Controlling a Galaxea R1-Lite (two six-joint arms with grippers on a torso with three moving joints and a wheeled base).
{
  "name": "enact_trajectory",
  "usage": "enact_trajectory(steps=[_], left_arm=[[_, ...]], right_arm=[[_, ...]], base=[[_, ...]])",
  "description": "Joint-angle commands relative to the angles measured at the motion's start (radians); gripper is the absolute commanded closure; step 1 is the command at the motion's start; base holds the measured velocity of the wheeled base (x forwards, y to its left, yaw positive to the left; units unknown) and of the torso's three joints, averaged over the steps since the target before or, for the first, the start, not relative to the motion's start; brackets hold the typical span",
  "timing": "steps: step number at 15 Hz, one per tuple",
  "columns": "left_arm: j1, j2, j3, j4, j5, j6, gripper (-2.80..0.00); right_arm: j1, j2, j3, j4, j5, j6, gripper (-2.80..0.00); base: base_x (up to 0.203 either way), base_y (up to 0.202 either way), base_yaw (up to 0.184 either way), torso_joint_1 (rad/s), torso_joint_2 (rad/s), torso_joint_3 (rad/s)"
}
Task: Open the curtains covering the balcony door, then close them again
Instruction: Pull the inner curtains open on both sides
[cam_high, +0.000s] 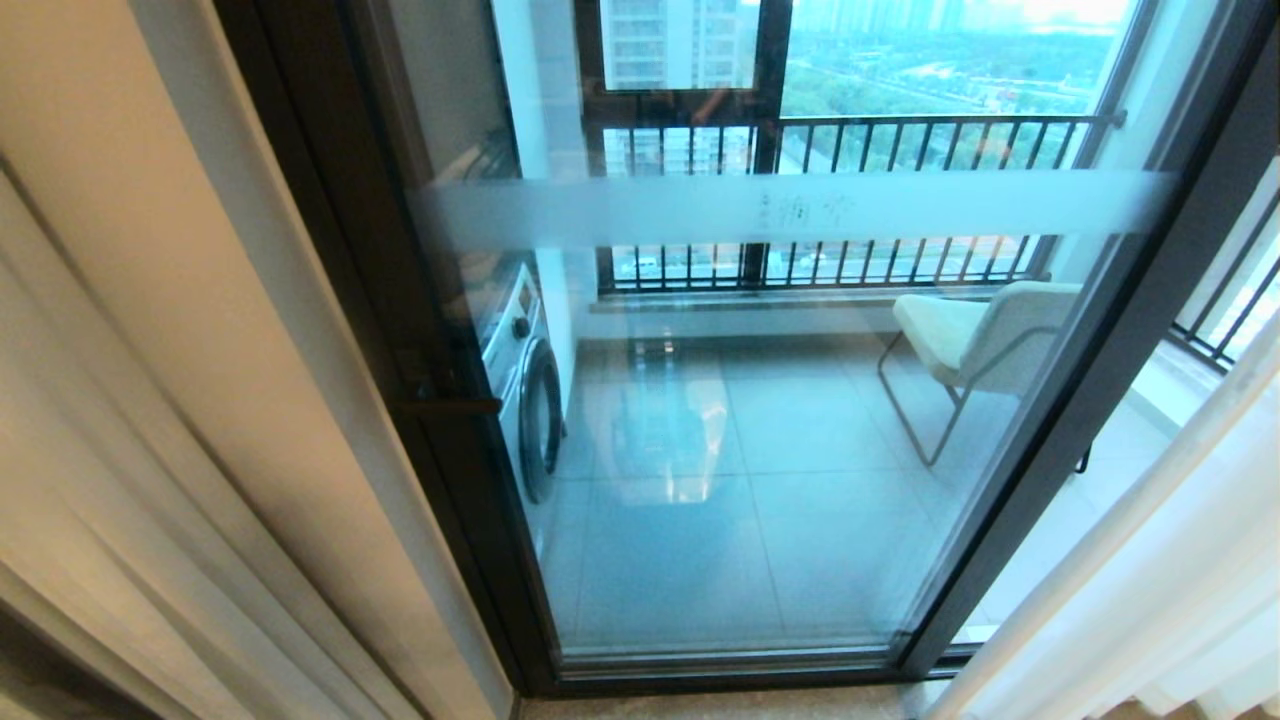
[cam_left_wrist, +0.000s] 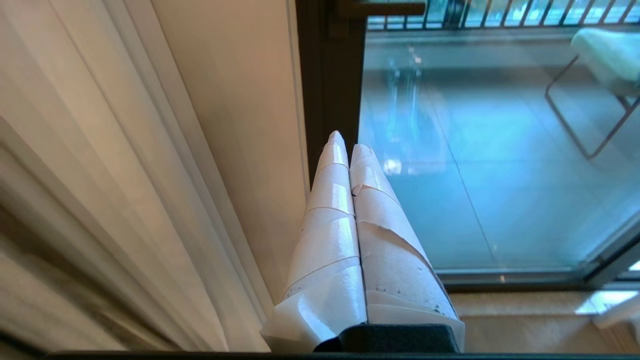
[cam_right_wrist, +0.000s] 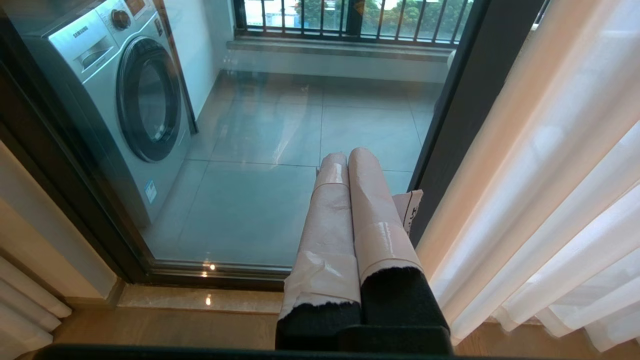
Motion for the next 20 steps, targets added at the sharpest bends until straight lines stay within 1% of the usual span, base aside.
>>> enact_trajectory(steps=[1,20], left_arm=[[0.003,-0.035,0.0,-0.001,0.001,-0.003,0.0],[0.003,-0.035,0.0,-0.002,0.001,-0.01,0.0]], right_arm=[[0.0,0.0,0.0,0.0,0.0,-0.001,0.0],[0.0,0.0,0.0,0.0,0.0,-0.001,0.0]], base=[[0.0,0.0,0.0,0.0,0.0,0.0],[0.0,0.0,0.0,0.0,0.0,0.0]])
